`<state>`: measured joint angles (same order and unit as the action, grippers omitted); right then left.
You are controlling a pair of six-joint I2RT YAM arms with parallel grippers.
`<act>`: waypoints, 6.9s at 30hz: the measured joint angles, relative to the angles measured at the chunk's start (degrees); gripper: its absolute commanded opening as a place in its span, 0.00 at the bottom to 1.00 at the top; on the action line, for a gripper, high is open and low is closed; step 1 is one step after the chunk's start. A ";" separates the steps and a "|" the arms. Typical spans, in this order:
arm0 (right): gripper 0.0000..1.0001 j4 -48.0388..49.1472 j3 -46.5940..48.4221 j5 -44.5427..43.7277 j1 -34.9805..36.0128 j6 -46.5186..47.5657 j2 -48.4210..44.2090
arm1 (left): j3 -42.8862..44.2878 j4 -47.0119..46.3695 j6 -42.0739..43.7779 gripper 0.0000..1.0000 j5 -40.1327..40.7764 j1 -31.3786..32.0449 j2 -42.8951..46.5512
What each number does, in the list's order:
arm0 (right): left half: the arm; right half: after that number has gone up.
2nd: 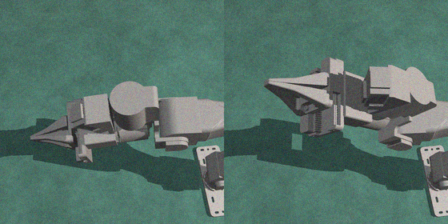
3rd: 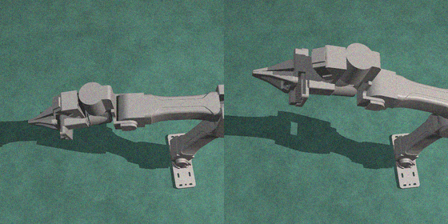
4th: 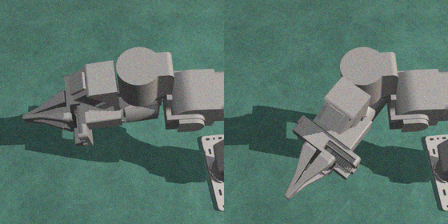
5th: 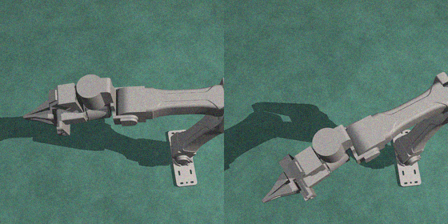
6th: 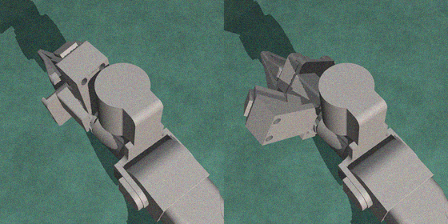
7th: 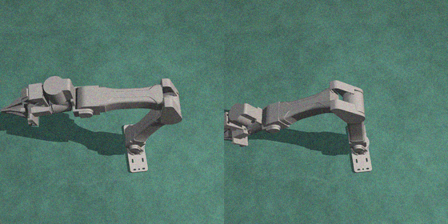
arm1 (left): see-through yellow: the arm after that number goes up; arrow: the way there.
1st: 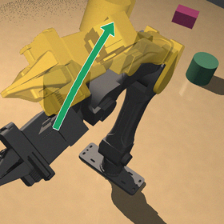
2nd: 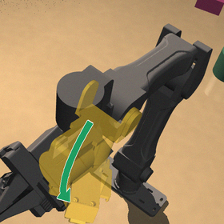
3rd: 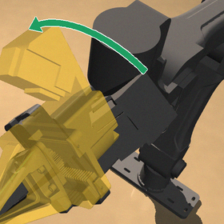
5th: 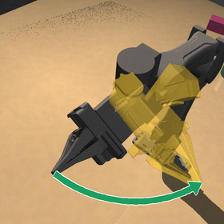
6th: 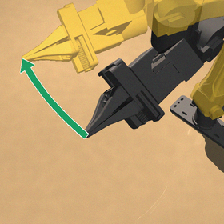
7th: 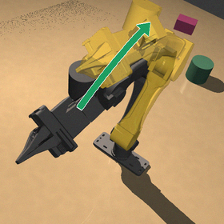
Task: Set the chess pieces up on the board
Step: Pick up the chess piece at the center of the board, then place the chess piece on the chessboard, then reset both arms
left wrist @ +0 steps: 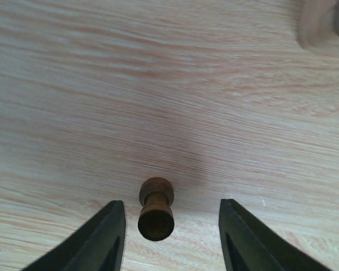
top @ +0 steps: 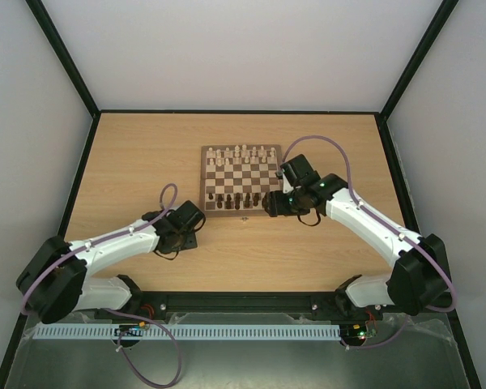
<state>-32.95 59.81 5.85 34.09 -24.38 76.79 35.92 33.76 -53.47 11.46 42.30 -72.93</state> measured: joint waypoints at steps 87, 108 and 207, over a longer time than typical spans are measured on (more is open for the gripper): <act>0.62 1.14 -1.20 -0.11 0.90 0.20 -0.85 | 34.12 4.39 18.27 0.26 -3.96 -4.76 -29.38; 0.99 1.03 -1.20 -1.66 0.92 -0.04 -1.84 | 24.79 6.47 18.32 0.99 -1.92 -4.44 8.76; 0.99 71.30 -29.57 -39.21 -29.73 5.64 13.62 | -5.84 -73.83 44.02 0.99 8.96 -38.27 -9.55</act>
<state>38.35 30.24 -33.36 4.36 -18.74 90.41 30.09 -40.07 -9.45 20.43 4.03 -82.48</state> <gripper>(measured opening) 0.986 0.994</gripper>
